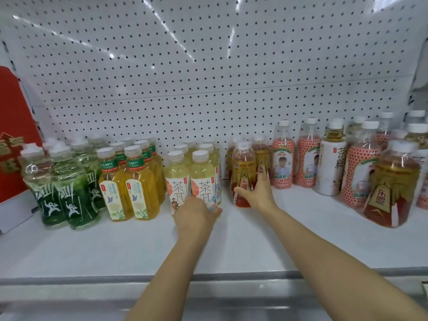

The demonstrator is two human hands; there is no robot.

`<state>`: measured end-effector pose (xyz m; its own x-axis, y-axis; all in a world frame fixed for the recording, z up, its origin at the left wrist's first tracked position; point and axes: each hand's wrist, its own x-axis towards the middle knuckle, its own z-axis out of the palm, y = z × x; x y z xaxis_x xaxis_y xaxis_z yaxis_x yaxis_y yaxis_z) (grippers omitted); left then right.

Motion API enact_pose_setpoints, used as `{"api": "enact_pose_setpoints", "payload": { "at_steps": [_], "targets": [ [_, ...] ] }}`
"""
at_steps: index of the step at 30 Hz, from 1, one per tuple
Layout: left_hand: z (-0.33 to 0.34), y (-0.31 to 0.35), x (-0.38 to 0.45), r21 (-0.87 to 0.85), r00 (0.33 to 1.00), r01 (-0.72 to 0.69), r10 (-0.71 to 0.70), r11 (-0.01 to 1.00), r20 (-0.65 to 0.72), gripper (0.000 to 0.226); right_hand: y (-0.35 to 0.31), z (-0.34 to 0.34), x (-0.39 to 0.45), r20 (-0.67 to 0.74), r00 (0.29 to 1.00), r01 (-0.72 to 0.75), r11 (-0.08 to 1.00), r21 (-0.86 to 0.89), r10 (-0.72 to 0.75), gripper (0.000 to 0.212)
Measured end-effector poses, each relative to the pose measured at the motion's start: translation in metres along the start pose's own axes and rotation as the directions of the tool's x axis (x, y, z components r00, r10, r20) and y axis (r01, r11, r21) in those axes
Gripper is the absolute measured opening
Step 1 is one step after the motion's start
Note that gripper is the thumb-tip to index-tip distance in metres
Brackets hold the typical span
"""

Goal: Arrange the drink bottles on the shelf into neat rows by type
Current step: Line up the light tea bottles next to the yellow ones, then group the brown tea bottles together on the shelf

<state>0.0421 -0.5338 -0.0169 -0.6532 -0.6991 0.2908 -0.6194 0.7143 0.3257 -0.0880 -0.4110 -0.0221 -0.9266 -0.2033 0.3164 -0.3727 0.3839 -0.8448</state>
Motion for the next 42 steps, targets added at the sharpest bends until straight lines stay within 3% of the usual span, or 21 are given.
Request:
{"api": "enact_pose_setpoints", "payload": {
  "at_steps": [5,9,14,17,19,25,32,35,42],
  "targets": [
    [-0.001,-0.003,0.001,0.083,0.999,-0.031,0.032,0.996,-0.012,0.072,0.003,0.010,0.011,0.005,1.000,-0.023,1.000,-0.008,0.023,0.072],
    [-0.001,-0.008,0.001,0.052,0.999,-0.052,0.053,0.997,-0.005,0.062,0.001,0.016,0.012,0.015,0.999,-0.039,0.999,0.001,0.039,0.068],
    [-0.018,-0.014,-0.004,0.149,0.993,-0.114,0.109,0.982,0.047,0.057,0.003,-0.011,-0.008,-0.008,0.999,0.038,0.985,-0.169,-0.039,0.068],
    [-0.040,0.002,-0.019,0.301,0.981,-0.167,0.188,0.939,-0.041,0.056,0.012,-0.049,-0.031,-0.048,0.993,0.086,0.946,-0.314,-0.106,0.056],
    [-0.051,0.023,-0.034,0.317,0.957,-0.236,0.276,0.919,-0.088,0.055,0.017,-0.078,-0.045,-0.073,0.985,0.115,0.906,-0.407,-0.157,0.050],
    [-0.047,0.108,-0.083,0.090,0.882,-0.439,0.447,0.894,-0.148,0.050,0.030,-0.164,-0.082,-0.122,0.940,0.209,0.824,-0.527,-0.317,0.044],
    [-0.008,0.214,-0.146,-0.126,0.854,-0.520,0.518,0.845,-0.049,0.051,0.067,-0.266,-0.121,-0.145,0.923,0.202,0.770,-0.605,-0.356,0.037],
    [0.009,0.248,-0.170,-0.251,0.849,-0.511,0.529,0.822,0.003,0.054,0.086,-0.304,-0.132,-0.163,0.928,0.164,0.761,-0.628,-0.334,0.032],
    [0.040,0.297,-0.186,-0.490,0.896,-0.355,0.439,0.796,0.064,0.068,0.125,-0.351,-0.138,-0.168,0.949,0.097,0.752,-0.651,-0.268,0.045]
  ]
}}
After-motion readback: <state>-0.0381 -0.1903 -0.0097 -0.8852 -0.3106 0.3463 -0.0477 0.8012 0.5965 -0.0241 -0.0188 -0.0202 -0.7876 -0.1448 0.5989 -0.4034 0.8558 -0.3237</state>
